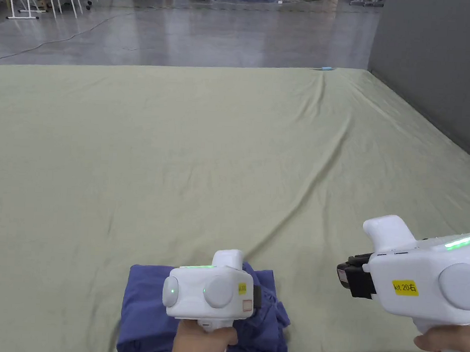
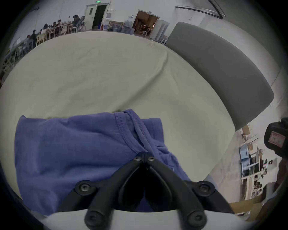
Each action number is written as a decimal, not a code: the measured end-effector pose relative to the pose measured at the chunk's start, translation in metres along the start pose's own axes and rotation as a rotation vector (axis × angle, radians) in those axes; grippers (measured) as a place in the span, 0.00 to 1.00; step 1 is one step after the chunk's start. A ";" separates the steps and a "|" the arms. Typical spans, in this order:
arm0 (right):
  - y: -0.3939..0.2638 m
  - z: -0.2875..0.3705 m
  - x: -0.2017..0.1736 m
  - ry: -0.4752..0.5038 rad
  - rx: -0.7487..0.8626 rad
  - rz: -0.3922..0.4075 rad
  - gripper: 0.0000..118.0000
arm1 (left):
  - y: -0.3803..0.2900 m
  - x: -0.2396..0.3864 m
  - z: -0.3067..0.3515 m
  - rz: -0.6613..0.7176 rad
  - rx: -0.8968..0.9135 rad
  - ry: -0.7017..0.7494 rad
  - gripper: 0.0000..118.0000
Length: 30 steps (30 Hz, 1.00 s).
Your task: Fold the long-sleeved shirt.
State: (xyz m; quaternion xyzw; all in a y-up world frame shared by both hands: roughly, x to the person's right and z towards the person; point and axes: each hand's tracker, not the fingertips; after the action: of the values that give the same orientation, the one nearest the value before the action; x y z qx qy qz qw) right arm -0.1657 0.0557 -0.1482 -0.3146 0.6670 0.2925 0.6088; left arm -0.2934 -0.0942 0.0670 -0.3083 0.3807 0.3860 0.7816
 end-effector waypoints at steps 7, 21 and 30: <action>0.008 -0.008 -0.007 0.006 0.001 -0.020 0.00 | 0.000 0.010 0.002 -0.056 0.000 -0.047 0.00; 0.069 -0.138 -0.069 0.326 -0.150 -0.237 0.00 | 0.039 -0.111 0.135 0.157 0.105 -0.091 0.00; 0.011 -0.180 -0.063 0.363 -0.291 -0.405 0.00 | 0.017 -0.173 0.151 0.339 0.095 -0.140 0.73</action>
State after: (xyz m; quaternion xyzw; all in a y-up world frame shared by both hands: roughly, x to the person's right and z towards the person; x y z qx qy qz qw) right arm -0.2835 -0.0731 -0.0694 -0.5721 0.6396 0.1966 0.4743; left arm -0.3252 -0.0319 0.2861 -0.1750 0.3897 0.5143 0.7436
